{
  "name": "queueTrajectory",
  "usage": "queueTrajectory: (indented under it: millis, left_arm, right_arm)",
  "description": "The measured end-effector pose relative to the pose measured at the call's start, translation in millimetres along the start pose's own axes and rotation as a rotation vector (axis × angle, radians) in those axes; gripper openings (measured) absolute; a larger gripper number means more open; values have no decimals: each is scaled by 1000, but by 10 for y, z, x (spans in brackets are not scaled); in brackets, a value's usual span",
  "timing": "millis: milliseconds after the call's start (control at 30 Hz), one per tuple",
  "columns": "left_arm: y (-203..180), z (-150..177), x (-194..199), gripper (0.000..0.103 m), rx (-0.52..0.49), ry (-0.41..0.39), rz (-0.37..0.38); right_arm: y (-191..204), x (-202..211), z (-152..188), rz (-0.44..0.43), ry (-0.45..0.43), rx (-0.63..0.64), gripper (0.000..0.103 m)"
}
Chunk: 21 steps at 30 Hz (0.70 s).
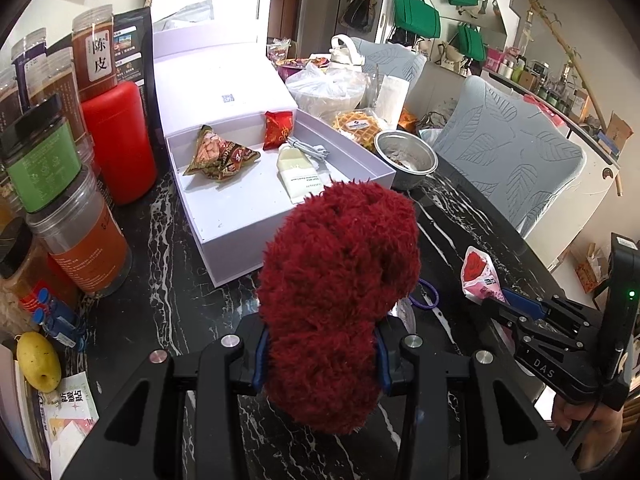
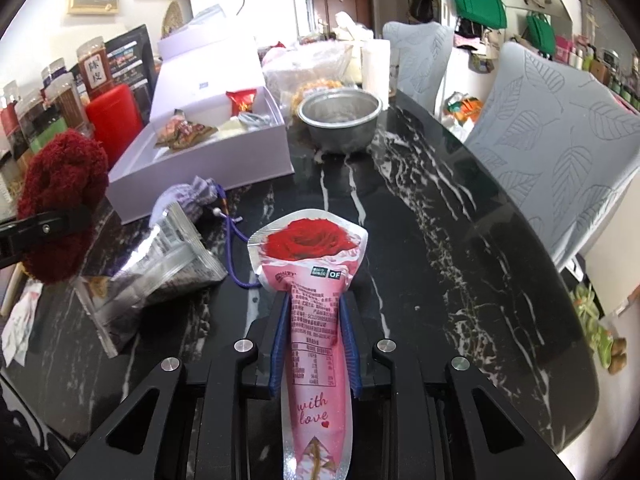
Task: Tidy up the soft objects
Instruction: 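Carry the pom-pom and pink pouch toward the white box with both grippers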
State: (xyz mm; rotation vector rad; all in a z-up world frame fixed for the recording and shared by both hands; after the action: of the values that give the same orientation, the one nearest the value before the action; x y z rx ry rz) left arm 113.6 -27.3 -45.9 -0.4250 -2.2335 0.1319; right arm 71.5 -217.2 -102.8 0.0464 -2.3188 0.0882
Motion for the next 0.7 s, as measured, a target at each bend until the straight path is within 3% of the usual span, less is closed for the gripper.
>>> queueTrajectory:
  millis: [267, 700]
  left_arm:
    - [-18, 59, 191, 39, -1, -36, -16]
    - [149, 187, 575, 39, 39, -106, -82]
  right_arm:
    - [147, 226, -94, -22, -58, 54, 24]
    - [500, 406, -211, -130, -124, 146, 24]
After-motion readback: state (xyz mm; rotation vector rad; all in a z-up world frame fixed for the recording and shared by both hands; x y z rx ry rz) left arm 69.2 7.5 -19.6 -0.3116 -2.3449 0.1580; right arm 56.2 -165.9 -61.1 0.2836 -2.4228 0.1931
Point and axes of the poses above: each gripper's, at about its wrist camera, not at the fingertips, and x roughly against the way its jaws point, y to its left, z to its underside, the point moved 1 cm from there along -x, roughly the way its jaws point, and after that the axes turned 9 degrees about x, right-handed, at the moved point
